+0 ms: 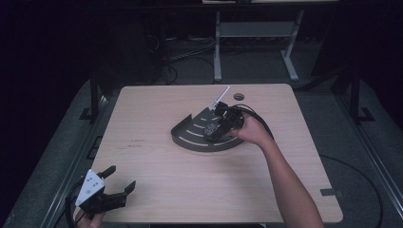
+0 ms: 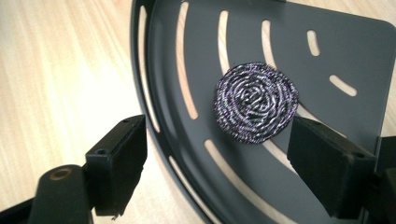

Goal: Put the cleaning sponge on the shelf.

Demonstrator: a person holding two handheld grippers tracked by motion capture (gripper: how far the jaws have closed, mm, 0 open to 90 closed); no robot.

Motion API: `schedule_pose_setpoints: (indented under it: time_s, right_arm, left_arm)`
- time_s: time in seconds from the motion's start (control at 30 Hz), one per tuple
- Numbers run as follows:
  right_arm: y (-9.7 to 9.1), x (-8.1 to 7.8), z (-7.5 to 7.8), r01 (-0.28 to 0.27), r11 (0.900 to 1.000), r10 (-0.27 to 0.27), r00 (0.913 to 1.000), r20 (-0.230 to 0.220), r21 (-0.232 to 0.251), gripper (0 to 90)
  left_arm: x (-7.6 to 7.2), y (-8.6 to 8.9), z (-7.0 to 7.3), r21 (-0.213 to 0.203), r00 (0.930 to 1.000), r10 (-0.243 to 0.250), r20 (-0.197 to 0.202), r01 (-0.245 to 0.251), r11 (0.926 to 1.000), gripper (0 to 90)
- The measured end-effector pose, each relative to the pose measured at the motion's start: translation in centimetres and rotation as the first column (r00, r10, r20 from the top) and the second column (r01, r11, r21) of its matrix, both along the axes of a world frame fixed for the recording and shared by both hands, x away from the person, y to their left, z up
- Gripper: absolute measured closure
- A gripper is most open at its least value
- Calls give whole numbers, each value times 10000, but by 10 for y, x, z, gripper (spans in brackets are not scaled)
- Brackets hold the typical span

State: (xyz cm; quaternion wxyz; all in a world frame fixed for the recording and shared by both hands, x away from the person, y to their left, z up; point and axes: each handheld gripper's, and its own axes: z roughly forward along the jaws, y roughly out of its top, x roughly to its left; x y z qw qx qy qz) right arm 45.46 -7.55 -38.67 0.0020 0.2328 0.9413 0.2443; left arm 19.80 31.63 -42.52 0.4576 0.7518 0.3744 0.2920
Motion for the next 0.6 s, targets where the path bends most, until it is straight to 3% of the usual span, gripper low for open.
schedule_pose_setpoints:
  time_s: [0.6]
  right_arm:
    - [-26,-27,8,23,9998,-25,9999,120,177,203]
  left_arm:
    - [0,-1,-1,-121,10000,-88,-39,88,9999,132]
